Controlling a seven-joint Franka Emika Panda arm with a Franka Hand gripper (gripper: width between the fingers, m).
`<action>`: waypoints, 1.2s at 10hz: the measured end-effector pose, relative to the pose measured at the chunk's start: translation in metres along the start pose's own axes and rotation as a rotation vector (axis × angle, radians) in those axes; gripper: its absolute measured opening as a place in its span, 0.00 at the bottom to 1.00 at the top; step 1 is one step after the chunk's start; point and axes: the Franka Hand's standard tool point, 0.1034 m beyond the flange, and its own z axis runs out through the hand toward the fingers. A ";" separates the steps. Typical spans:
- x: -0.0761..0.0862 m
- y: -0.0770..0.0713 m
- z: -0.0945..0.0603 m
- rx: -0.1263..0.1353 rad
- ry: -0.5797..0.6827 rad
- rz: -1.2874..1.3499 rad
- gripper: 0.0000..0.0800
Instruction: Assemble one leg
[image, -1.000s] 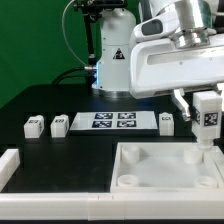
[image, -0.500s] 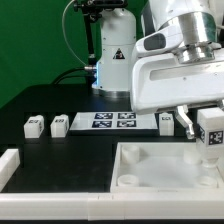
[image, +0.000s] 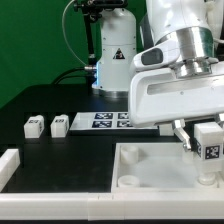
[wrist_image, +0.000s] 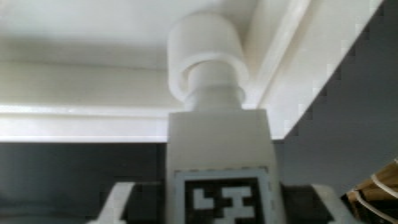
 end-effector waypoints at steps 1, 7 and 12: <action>-0.002 -0.001 0.001 0.001 -0.002 -0.001 0.36; -0.005 -0.005 0.003 0.003 -0.012 0.004 0.55; -0.006 -0.005 0.003 0.003 -0.013 0.005 0.81</action>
Offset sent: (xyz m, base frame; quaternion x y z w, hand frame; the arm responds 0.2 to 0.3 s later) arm -0.0043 0.0006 -0.0124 -0.0158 0.0092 -0.0005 0.9998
